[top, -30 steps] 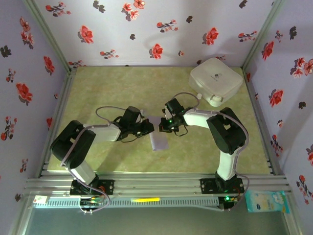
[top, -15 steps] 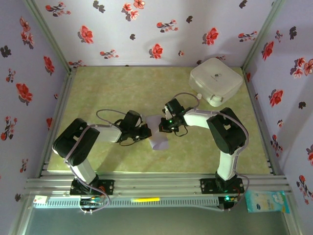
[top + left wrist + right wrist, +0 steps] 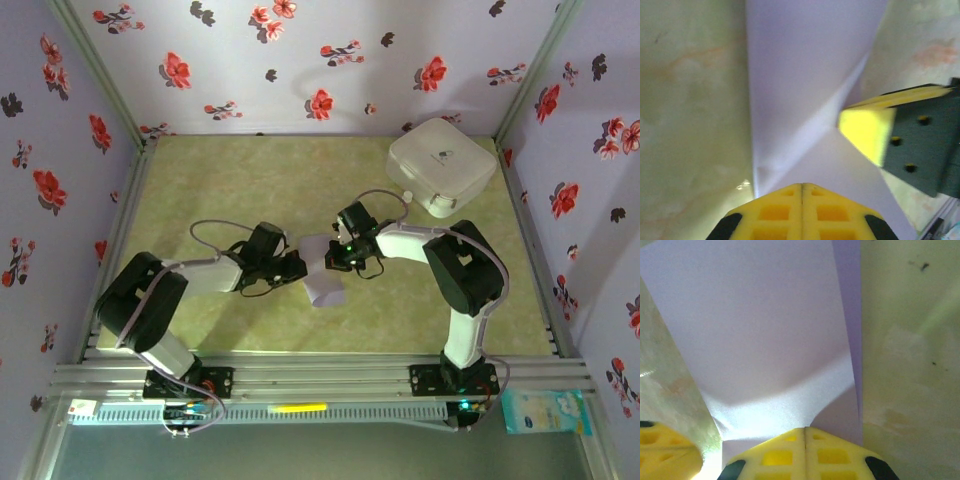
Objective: Fold a paper plane with a square sheet of paper (pick it up from the middle)
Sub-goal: First fold the square sheet of paper in half at the center of the table.
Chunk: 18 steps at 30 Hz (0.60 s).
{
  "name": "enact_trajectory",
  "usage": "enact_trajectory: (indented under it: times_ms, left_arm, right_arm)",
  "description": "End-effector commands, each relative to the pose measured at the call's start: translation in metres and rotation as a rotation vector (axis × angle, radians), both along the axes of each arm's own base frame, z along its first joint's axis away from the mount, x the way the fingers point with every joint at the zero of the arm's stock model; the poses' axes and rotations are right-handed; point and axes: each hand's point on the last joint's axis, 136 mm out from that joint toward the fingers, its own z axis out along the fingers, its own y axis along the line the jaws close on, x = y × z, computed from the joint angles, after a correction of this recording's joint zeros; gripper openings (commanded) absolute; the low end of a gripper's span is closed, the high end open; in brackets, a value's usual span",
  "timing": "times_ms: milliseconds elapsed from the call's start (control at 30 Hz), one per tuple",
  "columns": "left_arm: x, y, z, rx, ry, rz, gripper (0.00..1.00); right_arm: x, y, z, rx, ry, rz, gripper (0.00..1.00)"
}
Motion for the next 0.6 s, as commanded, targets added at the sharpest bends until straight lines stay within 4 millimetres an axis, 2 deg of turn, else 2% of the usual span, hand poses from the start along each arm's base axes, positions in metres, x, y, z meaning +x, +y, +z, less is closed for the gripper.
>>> enact_trajectory:
  times_ms: [0, 133, 267, 467, 567]
  left_arm:
    - [0.002, -0.007, 0.017, -0.032, -0.006, 0.001, 0.00]
    - [-0.002, -0.018, 0.015, -0.072, 0.001, -0.023, 0.00]
    - [-0.009, -0.019, -0.002, -0.055, 0.030, -0.029, 0.00]
    - [-0.025, -0.003, -0.036, 0.022, 0.084, -0.024, 0.00]
    - [-0.030, 0.008, -0.046, 0.072, 0.094, -0.016, 0.00]
  right_arm:
    - [-0.019, -0.037, -0.037, -0.178, 0.075, -0.052, 0.00]
    - [-0.018, -0.036, -0.036, -0.176, 0.077, -0.055, 0.00]
    - [-0.018, -0.036, -0.037, -0.177, 0.076, -0.054, 0.00]
    - [-0.019, -0.038, -0.039, -0.186, 0.081, -0.056, 0.00]
    - [-0.020, -0.039, -0.040, -0.190, 0.083, -0.053, 0.00]
